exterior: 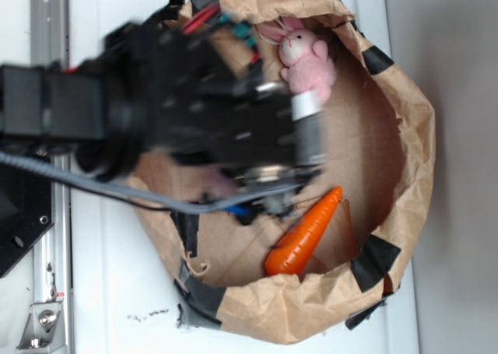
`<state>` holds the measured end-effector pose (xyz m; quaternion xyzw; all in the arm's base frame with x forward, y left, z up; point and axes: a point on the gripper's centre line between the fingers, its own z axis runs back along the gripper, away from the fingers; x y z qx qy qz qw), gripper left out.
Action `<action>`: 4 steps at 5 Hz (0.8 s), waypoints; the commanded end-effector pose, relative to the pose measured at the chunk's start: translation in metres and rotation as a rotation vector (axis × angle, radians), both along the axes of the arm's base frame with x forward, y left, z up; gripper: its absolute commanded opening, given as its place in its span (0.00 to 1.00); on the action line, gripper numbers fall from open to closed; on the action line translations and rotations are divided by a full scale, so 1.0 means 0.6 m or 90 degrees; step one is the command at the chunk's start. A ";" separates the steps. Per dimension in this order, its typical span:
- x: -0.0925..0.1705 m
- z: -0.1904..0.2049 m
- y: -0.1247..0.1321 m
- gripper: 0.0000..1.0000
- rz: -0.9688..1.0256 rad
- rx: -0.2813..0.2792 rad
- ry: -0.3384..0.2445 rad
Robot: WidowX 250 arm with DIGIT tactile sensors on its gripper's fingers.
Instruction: Grab the silver keys.
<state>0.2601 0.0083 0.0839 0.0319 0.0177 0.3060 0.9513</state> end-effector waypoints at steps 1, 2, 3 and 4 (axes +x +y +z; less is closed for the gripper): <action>0.010 0.182 0.104 0.00 0.063 -0.125 -0.014; 0.000 0.174 0.080 0.00 0.029 -0.084 -0.038; -0.022 0.156 0.050 0.00 -0.021 -0.052 -0.064; -0.028 0.147 0.035 0.00 -0.053 -0.036 -0.078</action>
